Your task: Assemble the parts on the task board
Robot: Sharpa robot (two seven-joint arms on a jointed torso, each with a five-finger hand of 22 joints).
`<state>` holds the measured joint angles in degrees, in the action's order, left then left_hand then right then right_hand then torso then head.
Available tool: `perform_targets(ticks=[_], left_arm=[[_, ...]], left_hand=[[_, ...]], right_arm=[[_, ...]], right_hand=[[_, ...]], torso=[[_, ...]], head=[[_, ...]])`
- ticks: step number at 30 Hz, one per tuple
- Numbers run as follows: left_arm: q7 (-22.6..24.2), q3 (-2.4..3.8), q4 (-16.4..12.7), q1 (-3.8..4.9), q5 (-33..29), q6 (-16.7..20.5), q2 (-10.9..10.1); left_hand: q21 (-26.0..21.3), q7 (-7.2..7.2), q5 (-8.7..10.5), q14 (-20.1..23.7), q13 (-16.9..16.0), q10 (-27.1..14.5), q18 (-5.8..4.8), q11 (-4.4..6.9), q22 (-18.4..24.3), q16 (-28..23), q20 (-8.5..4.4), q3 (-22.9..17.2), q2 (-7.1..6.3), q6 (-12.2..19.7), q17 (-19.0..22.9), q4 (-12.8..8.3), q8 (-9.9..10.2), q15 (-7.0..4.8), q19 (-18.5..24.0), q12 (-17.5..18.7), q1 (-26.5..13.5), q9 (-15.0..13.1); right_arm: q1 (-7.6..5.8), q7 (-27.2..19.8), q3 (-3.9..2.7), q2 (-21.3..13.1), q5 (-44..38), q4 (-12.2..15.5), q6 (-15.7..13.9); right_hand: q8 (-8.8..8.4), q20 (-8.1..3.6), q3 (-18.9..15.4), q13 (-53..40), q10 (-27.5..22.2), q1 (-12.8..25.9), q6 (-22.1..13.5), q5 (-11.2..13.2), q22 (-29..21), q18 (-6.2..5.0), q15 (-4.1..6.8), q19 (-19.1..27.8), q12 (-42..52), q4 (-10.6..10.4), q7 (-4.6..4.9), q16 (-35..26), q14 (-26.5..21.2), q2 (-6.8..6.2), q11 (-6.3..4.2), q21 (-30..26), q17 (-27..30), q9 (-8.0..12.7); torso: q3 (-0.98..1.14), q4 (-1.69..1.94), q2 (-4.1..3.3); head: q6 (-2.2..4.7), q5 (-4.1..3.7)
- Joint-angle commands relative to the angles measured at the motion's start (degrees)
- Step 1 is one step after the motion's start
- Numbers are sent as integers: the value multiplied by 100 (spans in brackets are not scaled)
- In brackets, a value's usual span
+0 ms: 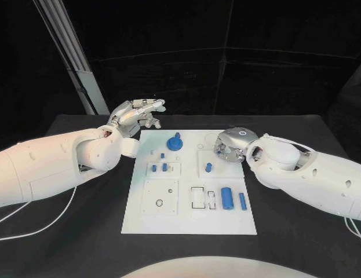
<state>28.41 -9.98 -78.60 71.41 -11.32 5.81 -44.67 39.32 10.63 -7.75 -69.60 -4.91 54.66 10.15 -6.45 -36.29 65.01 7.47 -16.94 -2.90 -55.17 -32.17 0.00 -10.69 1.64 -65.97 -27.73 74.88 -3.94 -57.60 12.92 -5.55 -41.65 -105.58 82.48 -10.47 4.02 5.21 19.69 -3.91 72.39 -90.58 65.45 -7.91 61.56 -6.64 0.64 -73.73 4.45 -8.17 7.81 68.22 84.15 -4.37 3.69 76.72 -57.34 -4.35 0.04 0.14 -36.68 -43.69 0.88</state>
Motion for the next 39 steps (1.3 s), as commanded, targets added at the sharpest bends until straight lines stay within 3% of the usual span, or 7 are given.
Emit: perform_targets(ticks=[1,9,16,21,26,31,39], left_arm=[[80,4,5,8,13,30,-1],[81,4,29,7,14,37,2],[86,4,30,7,14,69,-10],[92,4,26,7,14,80,-18],[98,4,28,5,14,81,-11],[101,4,26,5,14,83,-9],[109,4,36,5,15,82,6]], left_hand=[[-21,15,-24,37,11,-49,36,-11,7,-15,0,-3,-20,39,6,-24,-32,7,27,-28,26,8],[-28,18,-24,45,17,-67,36,-15,14,-23,2,-7,-22,43,25,-30,-36,10,27,-27,33,8],[-37,24,-23,46,28,-99,35,-23,24,-25,5,-10,-26,49,32,-37,-41,15,26,-21,38,8],[-43,29,-22,44,35,-124,35,-29,31,-22,8,-11,-30,57,32,-42,-43,19,24,-16,41,8],[-46,32,-22,44,39,-137,35,-32,34,-23,9,-13,-29,61,36,-43,-45,21,22,-14,43,9],[-50,35,-23,43,45,-157,34,-37,39,-21,12,-17,-27,66,37,-47,-47,24,20,-11,47,9],[-54,38,-23,48,49,-174,34,-41,44,-26,13,-19,-27,72,55,-50,-49,27,18,-8,49,9]], right_arm=[[-10,-58,-3,-9,-26,44,-299],[-9,-102,-3,-131,80,173,-382],[-9,-134,-4,-421,291,549,-502],[-9,-314,-8,-651,554,953,-823],[-10,-787,-15,-758,1112,1227,-1490],[-10,-1018,-17,-740,1418,1341,-1732],[-7,-1113,-16,-528,1542,1400,-1562]], right_hand=[[8,0,60,-10,43,53,42,-38,11,87,33,-36,-34,14,12,36,92,0,2,37,9,1],[-4,0,160,-11,51,112,44,-57,27,89,32,-39,-51,79,17,45,88,-32,6,49,25,4],[-11,2,208,-10,49,146,39,-58,33,90,29,-38,-59,111,21,49,85,-50,10,53,33,6],[-19,5,255,-9,39,177,27,-56,47,93,25,-42,-67,142,28,67,87,-67,16,62,19,11],[-25,13,376,-8,21,210,7,-87,104,103,15,-69,-72,220,44,100,89,-79,30,94,0,17],[-24,16,419,-10,19,241,3,-106,121,106,11,-77,-71,250,50,111,90,-94,34,106,0,18],[-24,18,435,-10,17,262,0,-106,115,104,9,-73,-71,260,52,109,88,-101,36,105,10,19]], torso=[[2,-2,0],[0,2,-3],[-3,-4,3],[-2,-8,6],[-11,2,10],[-7,7,6],[-13,4,-2]], head=[[2,1],[7,-19],[6,-3],[17,49],[60,83],[61,169],[52,349]])
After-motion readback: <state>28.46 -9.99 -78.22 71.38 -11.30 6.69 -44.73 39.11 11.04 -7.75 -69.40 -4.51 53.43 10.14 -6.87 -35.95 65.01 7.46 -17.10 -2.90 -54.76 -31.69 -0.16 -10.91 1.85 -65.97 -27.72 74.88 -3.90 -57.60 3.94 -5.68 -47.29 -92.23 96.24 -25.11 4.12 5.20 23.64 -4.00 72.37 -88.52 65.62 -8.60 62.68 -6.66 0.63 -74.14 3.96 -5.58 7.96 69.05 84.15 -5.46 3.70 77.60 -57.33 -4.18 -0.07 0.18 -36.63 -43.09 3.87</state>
